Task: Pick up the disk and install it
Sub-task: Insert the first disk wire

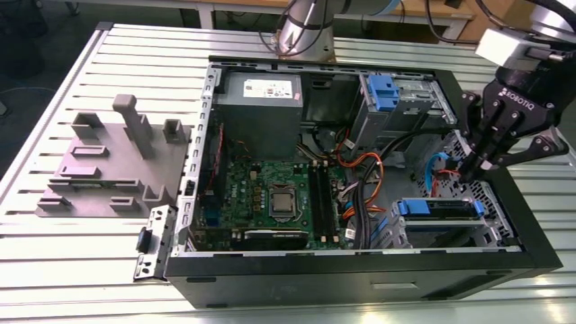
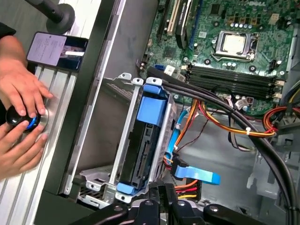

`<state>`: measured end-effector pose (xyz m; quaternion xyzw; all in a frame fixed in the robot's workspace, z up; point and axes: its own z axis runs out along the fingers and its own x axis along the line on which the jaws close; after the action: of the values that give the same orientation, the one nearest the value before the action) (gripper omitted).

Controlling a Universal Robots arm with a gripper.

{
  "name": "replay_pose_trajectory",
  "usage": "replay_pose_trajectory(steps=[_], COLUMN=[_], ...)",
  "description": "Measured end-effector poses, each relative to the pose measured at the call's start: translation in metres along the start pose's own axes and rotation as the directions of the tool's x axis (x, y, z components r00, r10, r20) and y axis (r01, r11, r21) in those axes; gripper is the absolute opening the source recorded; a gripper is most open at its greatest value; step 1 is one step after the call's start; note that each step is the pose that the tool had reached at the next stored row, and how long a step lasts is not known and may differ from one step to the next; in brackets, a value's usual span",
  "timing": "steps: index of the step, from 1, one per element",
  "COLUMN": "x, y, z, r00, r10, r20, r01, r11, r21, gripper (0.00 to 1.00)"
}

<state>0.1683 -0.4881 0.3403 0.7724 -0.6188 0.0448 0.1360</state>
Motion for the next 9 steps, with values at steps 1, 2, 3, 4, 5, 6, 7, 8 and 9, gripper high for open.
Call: replay_pose_trajectory(steps=[1, 2, 3, 4, 5, 6, 7, 8, 9], x=[0.0007, 0.0009, 0.0008, 0.0006, 0.0004, 0.0001, -0.0002, -0.0002, -0.0003], y=[0.0007, 0.0019, 0.0035, 0.0056, 0.0073, 0.0093, 0.0114, 0.0129, 0.0135], z=[0.0002, 0.0005, 0.0008, 0.0011, 0.0014, 0.0019, 0.0024, 0.0028, 0.0031], r00=[1.0000, 1.0000, 1.0000, 1.0000, 0.9999, 0.9999, 0.9999, 0.9998, 0.9998], r10=[0.002, 0.004, 0.006, 0.007, 0.009, 0.010, 0.012, 0.015, 0.017], r20=[-0.0013, -0.0027, -0.0041, -0.0053, -0.0064, -0.0075, -0.0089, -0.0104, -0.0117], r01=[-0.002, -0.004, -0.006, -0.007, -0.009, -0.010, -0.012, -0.014, -0.016], r11=[1.0000, 0.9999, 0.9998, 0.9996, 0.9995, 0.9993, 0.9990, 0.9986, 0.9981], r21=[0.0059, 0.0133, 0.0201, 0.0259, 0.0311, 0.0366, 0.0435, 0.0513, 0.0591], gripper=[0.17, 0.17, 0.17, 0.17, 0.17, 0.17, 0.17, 0.17, 0.17])
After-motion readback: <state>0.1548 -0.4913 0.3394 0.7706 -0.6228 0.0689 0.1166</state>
